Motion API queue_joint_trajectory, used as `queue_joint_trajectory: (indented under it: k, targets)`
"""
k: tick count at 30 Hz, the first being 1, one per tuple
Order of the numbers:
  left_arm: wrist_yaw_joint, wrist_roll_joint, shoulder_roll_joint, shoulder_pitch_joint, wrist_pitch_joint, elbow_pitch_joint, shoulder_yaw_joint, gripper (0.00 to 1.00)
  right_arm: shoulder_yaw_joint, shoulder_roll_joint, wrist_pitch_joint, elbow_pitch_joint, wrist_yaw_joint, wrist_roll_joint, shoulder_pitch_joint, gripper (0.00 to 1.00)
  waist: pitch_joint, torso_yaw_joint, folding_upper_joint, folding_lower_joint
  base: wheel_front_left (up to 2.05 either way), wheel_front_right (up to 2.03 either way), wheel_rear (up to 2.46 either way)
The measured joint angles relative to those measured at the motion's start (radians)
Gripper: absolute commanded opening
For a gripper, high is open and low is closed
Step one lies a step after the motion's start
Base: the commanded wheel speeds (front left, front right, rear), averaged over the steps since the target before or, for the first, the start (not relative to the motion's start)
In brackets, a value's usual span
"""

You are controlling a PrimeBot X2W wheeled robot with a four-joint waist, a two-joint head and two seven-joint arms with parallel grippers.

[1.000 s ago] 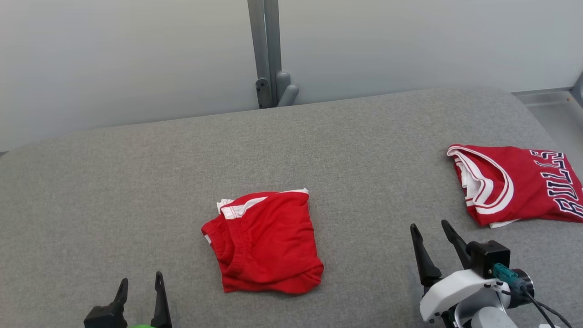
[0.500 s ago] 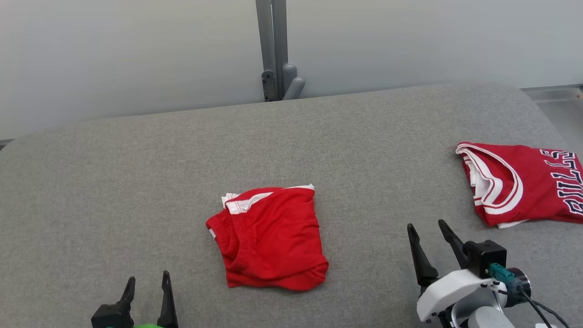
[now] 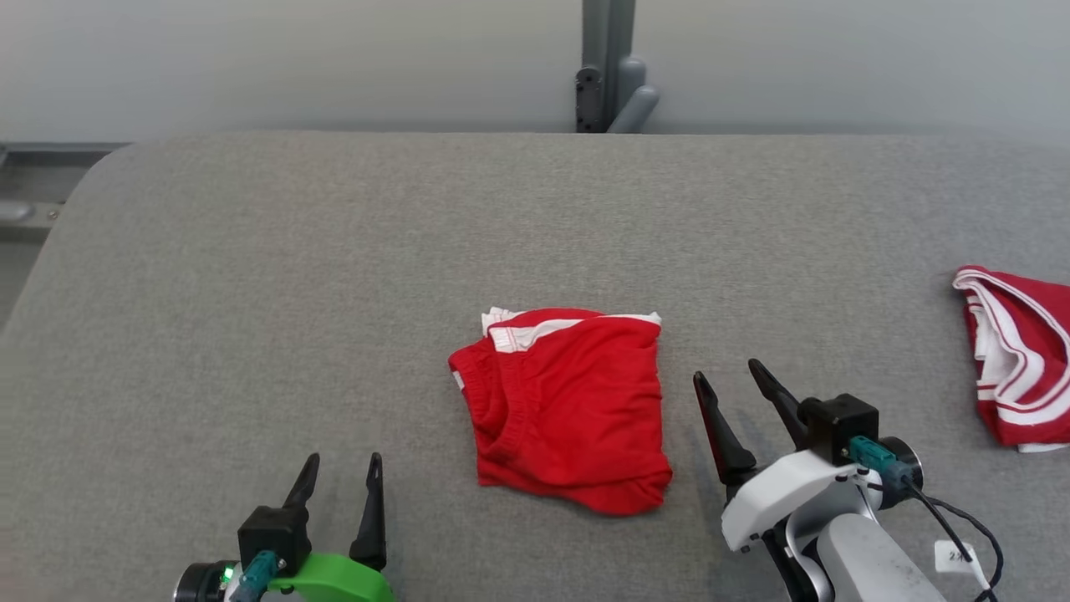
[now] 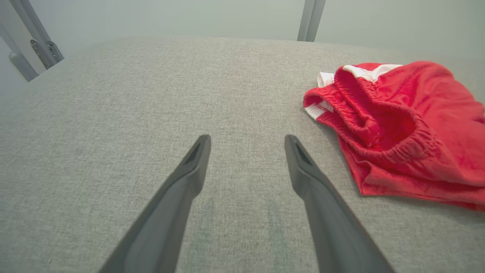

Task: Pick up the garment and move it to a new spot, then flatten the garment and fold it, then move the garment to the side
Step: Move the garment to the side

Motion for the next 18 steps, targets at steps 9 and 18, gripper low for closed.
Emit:
queue_joint_trajectory:
  k: [9,18]
  targets:
    - [0.006,-0.004,0.0,-0.01,0.0,0.006,-0.03,1.0,0.024,0.001,0.0,0.181,0.0,0.095,-0.063,1.0,0.047,0.154,0.0,0.0,0.0,0.0,0.0]
    - [0.012,-0.011,0.001,-0.008,0.0,0.0,-0.025,1.0,0.088,0.001,0.0,0.276,0.0,0.185,-0.133,0.0,0.084,0.233,0.0,0.0001,0.0,0.0,0.0]
